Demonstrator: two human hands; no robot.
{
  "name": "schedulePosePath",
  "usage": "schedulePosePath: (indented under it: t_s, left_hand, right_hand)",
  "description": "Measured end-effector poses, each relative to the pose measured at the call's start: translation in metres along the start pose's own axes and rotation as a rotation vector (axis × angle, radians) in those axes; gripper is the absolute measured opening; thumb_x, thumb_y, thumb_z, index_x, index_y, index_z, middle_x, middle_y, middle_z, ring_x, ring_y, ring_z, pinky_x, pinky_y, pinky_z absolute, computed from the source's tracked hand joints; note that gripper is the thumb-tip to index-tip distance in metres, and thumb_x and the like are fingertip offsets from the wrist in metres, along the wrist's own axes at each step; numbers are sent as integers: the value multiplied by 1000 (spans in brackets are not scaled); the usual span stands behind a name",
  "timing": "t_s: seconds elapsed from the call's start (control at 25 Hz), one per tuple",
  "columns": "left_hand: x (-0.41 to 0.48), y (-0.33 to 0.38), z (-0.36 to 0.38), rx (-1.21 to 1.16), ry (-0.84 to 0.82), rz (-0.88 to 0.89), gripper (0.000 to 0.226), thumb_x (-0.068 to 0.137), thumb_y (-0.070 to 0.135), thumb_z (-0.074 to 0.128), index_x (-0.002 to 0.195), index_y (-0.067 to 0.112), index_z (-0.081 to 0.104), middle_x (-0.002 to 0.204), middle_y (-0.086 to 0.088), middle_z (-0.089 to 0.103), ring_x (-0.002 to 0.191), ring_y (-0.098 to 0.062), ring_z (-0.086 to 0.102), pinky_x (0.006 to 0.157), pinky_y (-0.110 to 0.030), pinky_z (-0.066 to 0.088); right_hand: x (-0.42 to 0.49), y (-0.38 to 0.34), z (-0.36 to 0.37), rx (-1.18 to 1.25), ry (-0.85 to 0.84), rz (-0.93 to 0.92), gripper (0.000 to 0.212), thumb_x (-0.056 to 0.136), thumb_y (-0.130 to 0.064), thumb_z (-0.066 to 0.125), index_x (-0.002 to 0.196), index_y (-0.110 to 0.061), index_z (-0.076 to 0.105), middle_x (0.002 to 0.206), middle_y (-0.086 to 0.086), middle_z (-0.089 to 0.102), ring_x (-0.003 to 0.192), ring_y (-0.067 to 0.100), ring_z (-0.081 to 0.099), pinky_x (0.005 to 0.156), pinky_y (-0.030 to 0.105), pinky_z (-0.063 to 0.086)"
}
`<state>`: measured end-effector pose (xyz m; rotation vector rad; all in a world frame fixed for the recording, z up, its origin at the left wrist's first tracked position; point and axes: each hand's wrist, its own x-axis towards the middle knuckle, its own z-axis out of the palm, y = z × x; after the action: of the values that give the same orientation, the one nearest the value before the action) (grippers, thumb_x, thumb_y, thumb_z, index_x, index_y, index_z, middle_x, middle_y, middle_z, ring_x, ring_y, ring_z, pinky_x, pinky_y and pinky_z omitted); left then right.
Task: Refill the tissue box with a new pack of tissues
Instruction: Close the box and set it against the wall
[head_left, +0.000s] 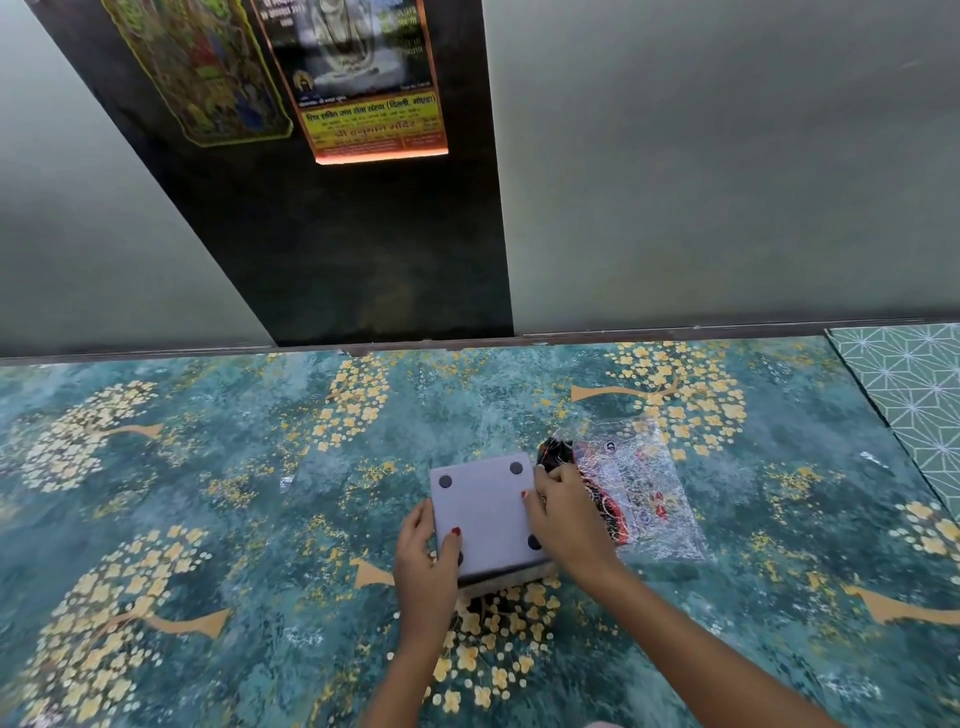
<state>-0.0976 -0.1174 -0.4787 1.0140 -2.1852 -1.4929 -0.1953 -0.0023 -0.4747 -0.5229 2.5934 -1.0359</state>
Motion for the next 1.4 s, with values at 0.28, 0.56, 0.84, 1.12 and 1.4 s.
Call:
schedulePosePath:
  t_s: [0.28,0.56,0.84,1.12,1.4]
  left_hand:
    - [-2,-12,0,137,41,63,40,90,14,52,128,5,48,138,-10,47,115,-18,51,91,-36,54]
    - [0,-15,-2,42,49,-2,38,86,11,57,123,4,52,133,-11,54,112,-24,57,74,-24,55]
    - [32,-6,-6,-39,50,-68,35,87,19,57,122,12,56,118,-10,60,92,-17,61,61,-21,50]
    - [46,-2,1,-92,-103,-128,11,91,18,49,94,9,54,87,-5,56,68,-13,53,52,-20,44]
    - [50,0,5,-57,-88,-170,6,90,19,49,88,14,50,94,-7,54,69,-17,51,57,-30,40]
  right_hand:
    - [2,6,1,-50,-76,-49,46,95,-27,34,135,-5,37,127,12,44,103,22,50,83,31,47]
    - [3,1,-7,-211,-170,-70,48,97,-25,29,140,-7,21,128,14,45,106,27,50,85,35,43]
    - [8,-5,-12,-302,-216,-20,47,93,-27,39,135,-7,28,126,15,48,107,31,52,82,40,45]
    - [31,1,-18,127,-303,29,55,76,-28,66,122,-19,37,121,9,46,100,26,52,78,34,43]
    - [39,-1,-25,35,-376,-12,45,72,-27,68,106,-15,41,103,7,52,83,23,54,60,30,40]
